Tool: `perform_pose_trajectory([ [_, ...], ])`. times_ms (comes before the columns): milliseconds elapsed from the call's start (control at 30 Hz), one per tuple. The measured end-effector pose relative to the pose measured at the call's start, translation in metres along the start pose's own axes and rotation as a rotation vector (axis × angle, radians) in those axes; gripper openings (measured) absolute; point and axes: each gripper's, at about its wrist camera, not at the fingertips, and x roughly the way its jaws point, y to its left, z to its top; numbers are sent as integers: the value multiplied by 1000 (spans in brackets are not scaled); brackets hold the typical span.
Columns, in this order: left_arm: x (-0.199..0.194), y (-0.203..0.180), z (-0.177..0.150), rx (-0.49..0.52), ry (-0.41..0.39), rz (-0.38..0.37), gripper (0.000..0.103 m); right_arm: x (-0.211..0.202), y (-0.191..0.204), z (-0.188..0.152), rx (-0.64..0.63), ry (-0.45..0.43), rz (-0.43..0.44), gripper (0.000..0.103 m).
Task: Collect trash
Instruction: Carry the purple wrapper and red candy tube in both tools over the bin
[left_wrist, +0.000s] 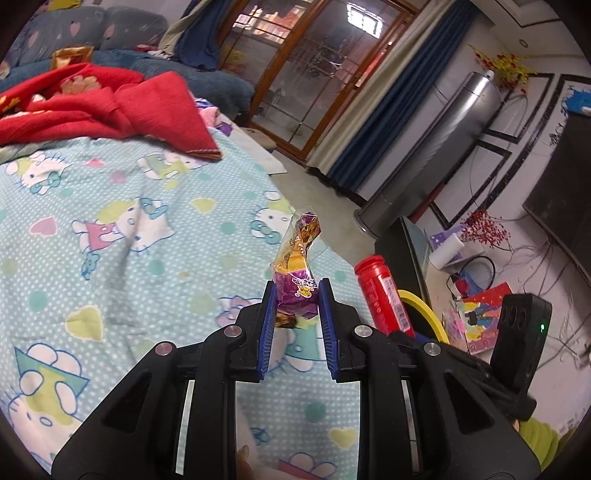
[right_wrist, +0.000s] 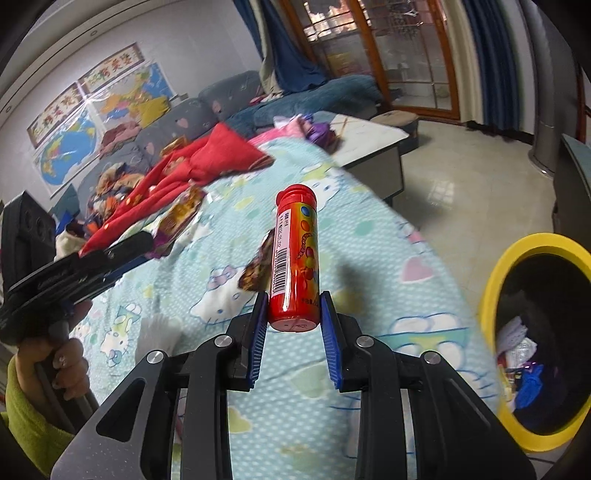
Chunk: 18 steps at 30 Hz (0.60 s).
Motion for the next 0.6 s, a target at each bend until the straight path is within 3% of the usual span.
perform_pose_trajectory([
  [600,16,-65,-24,136,48,-72,17,-45,-62,5,101,-99,-115,27],
])
